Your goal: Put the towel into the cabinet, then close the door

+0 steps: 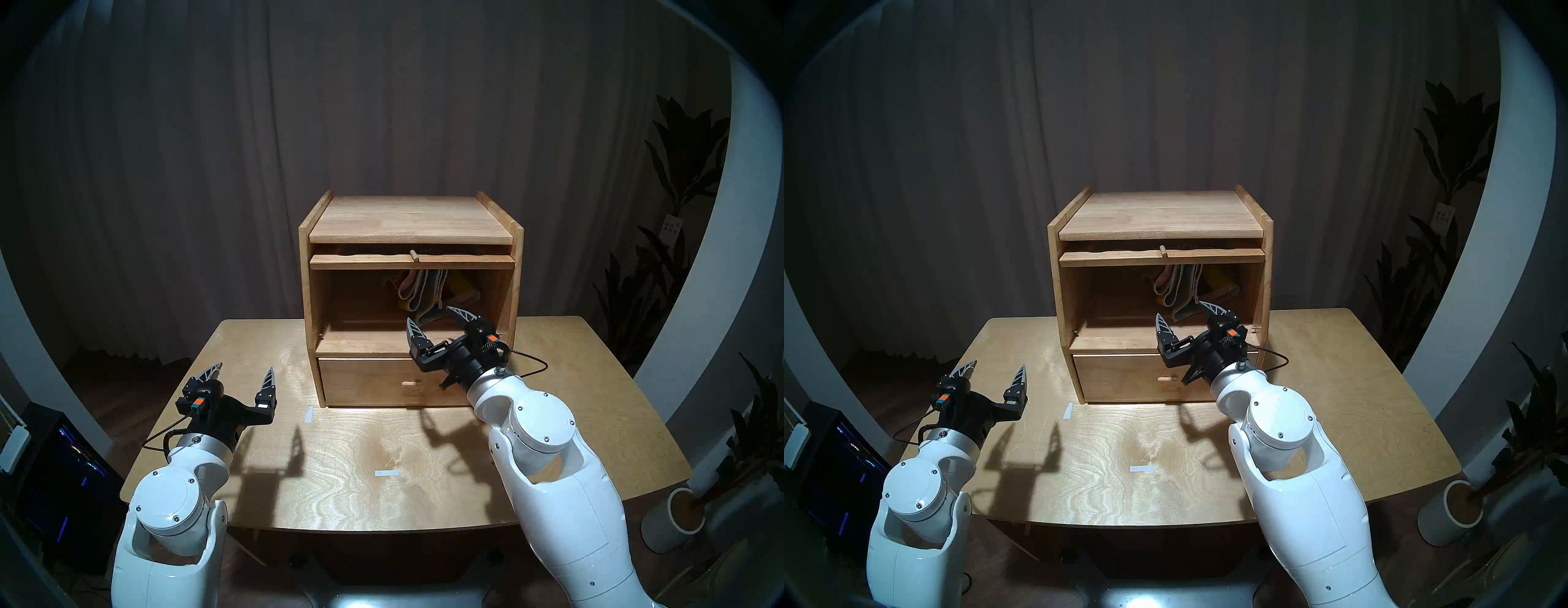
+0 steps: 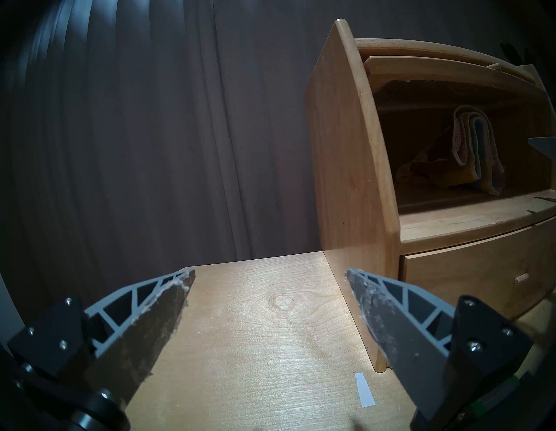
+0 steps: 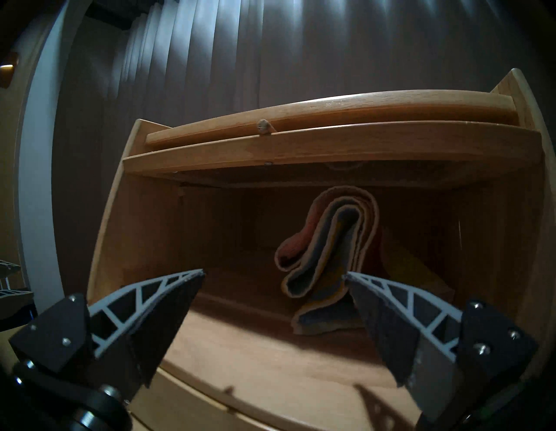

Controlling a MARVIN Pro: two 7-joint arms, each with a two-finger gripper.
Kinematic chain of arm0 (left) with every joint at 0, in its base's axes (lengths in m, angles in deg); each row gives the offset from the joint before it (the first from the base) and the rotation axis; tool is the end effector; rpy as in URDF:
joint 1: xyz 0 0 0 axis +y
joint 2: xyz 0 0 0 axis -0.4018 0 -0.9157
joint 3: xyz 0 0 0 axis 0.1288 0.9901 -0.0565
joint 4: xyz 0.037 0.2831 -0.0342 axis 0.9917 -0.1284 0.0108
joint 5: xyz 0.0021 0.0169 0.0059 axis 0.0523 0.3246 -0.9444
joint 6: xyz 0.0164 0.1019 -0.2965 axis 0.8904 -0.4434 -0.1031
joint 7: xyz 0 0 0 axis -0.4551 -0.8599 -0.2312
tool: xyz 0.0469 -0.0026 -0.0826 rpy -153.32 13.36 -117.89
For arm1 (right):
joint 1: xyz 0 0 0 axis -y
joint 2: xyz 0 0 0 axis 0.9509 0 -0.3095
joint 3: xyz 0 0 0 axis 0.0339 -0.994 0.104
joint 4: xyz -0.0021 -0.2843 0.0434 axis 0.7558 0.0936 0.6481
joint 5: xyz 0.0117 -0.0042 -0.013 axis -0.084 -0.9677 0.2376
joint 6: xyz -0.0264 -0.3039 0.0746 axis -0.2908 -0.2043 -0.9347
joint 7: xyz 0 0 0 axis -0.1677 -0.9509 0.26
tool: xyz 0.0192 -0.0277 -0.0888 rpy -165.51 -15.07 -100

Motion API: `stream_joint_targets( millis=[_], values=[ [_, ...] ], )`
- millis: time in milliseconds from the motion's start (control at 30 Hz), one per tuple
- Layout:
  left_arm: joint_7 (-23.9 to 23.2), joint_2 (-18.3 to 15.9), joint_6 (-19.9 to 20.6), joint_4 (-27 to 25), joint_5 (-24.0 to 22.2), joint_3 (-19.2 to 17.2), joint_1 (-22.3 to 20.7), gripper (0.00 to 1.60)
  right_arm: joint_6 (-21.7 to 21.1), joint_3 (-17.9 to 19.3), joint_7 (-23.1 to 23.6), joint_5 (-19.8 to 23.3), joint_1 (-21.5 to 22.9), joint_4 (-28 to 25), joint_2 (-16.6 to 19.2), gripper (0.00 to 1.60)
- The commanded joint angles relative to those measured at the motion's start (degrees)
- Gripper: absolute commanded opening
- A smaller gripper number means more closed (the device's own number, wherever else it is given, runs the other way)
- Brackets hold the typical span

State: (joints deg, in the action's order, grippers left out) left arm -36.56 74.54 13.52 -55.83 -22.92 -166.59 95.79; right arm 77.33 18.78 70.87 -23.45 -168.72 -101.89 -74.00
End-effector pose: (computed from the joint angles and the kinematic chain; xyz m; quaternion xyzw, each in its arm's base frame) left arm 0.2832 0.0738 -0.2525 -0.7305 0.0400 -0.6787 0.0652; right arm 0.3685 0.0763 -0.2190 -0.6538 -0.1499 -0.7238 0.1622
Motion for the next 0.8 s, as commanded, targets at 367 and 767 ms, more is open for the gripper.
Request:
stream_joint_targets(
  millis=[367, 767],
  values=[
    [0.0, -0.1, -0.3, -0.4, 0.0, 0.1, -0.5, 1.6, 7.2, 13.2, 0.4, 4.6, -9.5, -14.6, 3.2, 1.6],
    [0.0, -0.1, -0.3, -0.5, 0.0, 0.1, -0.6, 1.6, 11.2, 26.6, -2.9, 8.4, -16.6, -23.0, 1.9, 1.6]
  ],
)
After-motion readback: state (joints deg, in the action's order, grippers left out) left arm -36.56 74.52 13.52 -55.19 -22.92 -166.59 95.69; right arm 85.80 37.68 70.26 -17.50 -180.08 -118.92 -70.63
